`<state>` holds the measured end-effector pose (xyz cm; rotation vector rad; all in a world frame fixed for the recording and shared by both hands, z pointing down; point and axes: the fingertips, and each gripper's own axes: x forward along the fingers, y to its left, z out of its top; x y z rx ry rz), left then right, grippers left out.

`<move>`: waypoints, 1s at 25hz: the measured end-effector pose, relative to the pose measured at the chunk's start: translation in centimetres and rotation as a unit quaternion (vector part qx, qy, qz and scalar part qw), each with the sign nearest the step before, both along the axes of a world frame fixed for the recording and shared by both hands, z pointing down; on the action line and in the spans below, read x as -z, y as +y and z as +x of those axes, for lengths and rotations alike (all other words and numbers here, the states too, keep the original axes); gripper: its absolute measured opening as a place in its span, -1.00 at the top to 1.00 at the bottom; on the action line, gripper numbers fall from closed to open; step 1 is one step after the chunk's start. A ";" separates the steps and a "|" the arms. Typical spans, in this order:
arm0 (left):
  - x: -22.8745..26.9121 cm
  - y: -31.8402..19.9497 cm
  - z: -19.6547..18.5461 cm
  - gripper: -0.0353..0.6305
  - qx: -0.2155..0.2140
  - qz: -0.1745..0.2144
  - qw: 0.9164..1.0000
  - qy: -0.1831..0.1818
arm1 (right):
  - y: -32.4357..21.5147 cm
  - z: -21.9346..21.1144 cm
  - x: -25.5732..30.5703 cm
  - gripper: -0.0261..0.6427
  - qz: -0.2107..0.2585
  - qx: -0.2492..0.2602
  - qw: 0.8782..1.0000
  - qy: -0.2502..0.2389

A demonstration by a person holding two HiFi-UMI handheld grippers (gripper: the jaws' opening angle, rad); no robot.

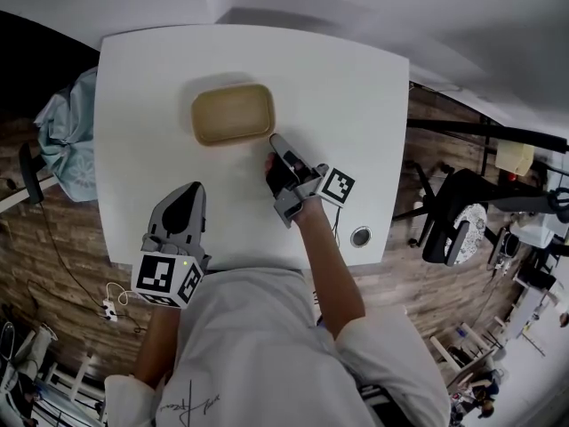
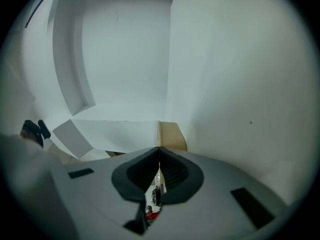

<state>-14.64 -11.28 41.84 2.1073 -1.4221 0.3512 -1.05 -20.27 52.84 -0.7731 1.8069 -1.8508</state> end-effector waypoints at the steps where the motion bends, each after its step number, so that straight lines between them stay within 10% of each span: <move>1: 0.0 0.1 0.0 0.88 0.000 0.000 1.000 0.000 | 0.0 0.0 0.1 0.89 0.001 0.001 1.000 -0.001; 25: 1.2 0.5 -0.5 0.88 0.008 0.020 1.000 0.010 | 0.2 0.3 1.9 0.89 0.013 -0.009 1.000 0.002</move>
